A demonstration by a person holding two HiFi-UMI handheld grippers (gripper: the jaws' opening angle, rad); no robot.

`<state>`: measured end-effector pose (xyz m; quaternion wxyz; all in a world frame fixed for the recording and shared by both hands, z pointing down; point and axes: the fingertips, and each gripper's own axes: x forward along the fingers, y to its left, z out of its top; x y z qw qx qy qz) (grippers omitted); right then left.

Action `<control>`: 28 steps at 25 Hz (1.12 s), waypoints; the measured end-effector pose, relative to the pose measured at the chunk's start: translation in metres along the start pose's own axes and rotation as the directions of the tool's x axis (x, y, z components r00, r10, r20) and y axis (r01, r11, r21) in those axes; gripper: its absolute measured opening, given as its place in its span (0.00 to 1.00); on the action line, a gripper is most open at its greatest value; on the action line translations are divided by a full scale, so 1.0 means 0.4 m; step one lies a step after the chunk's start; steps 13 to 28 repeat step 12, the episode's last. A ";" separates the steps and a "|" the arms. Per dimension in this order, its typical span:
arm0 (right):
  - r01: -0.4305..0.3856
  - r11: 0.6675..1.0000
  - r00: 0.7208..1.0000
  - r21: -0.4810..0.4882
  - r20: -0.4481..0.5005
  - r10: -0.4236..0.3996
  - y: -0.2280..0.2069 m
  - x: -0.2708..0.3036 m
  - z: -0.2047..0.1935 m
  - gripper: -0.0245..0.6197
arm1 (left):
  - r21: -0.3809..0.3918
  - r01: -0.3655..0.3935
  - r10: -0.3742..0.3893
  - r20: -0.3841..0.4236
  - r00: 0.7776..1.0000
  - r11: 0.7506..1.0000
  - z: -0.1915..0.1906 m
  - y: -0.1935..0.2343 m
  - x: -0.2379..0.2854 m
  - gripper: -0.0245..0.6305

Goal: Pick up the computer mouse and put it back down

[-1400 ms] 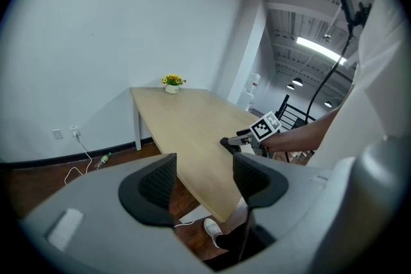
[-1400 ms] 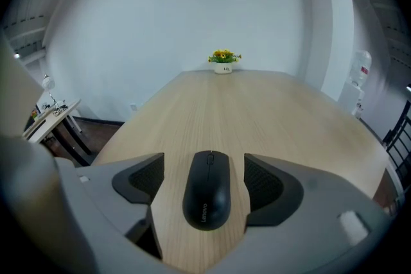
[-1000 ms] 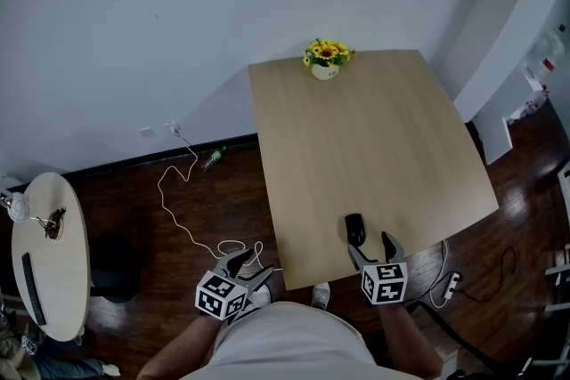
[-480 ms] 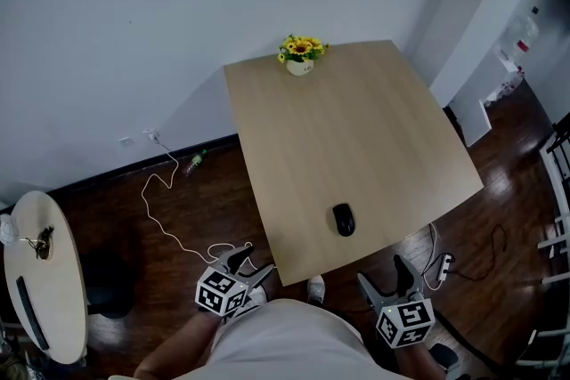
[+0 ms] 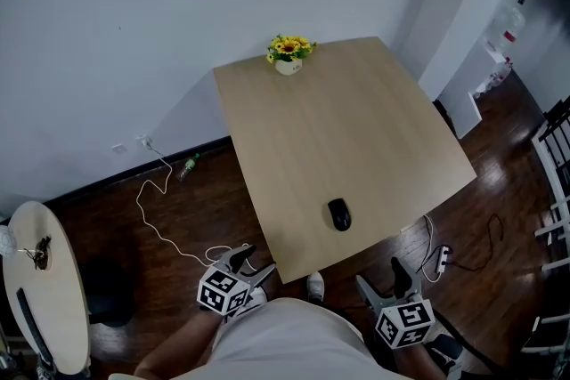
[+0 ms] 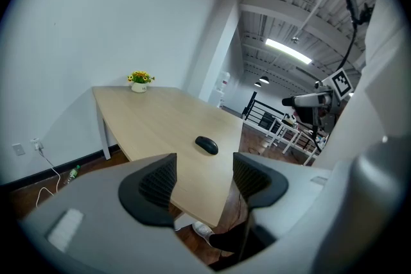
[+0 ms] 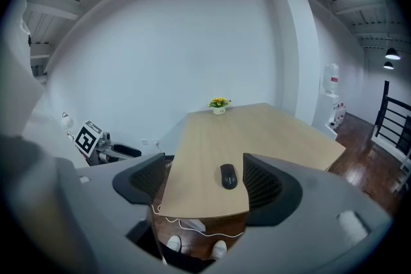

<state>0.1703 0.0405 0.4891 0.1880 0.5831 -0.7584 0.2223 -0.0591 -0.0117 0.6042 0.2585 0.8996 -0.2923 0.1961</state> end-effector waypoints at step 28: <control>-0.014 1.000 1.000 -0.009 0.002 0.014 0.019 0.011 0.004 0.64 | -0.007 -0.016 0.016 0.000 1.000 1.000 -0.010 0.015 -0.022 0.44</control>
